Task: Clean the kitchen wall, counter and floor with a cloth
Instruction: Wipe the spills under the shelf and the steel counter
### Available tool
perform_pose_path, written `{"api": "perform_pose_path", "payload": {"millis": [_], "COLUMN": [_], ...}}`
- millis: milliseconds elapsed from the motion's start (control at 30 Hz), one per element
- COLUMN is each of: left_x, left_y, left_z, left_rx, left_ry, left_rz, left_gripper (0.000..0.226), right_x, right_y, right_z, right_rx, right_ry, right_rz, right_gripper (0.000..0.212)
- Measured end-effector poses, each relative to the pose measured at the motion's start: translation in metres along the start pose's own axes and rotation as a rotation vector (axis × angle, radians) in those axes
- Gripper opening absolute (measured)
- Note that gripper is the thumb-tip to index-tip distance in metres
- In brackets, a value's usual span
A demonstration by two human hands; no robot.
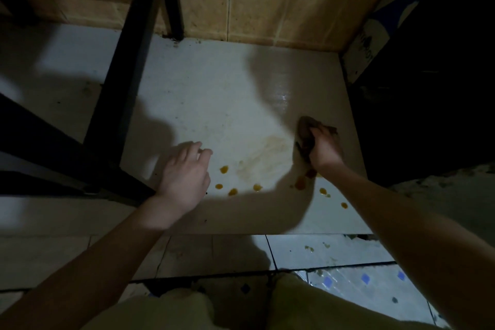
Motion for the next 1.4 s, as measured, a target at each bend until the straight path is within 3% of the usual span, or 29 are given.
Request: {"api": "perform_pose_path", "payload": {"millis": [333, 500, 767, 1400], "left_x": [0.002, 0.010, 0.016, -0.024], "left_y": [-0.008, -0.006, -0.009, 0.005], "left_z": [0.006, 0.002, -0.003, 0.015], "left_rx": [0.045, 0.020, -0.049, 0.082], "left_ry": [-0.100, -0.208, -0.207, -0.155], "left_rz": [-0.051, -0.115, -0.125, -0.025], "left_gripper": [0.049, 0.046, 0.040, 0.045], "right_x": [0.107, 0.148, 0.171, 0.073], "right_y": [-0.036, -0.054, -0.095, -0.120], "right_z": [0.023, 0.034, 0.051, 0.026], "right_rx": [0.131, 0.248, 0.362, 0.265], "right_ry": [0.008, -0.063, -0.140, -0.180], "right_rz": [-0.490, -0.633, -0.880, -0.566], "right_gripper": [0.056, 0.062, 0.050, 0.057]}}
Point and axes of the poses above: each hand's wrist, its own y-axis towards the middle knuckle, its own z-axis out of the palm, x = y × z, the point moved 5 cm from there along y, towards the middle knuckle, and after that the axes turned 1 degree about z, right-handed, at the moved point
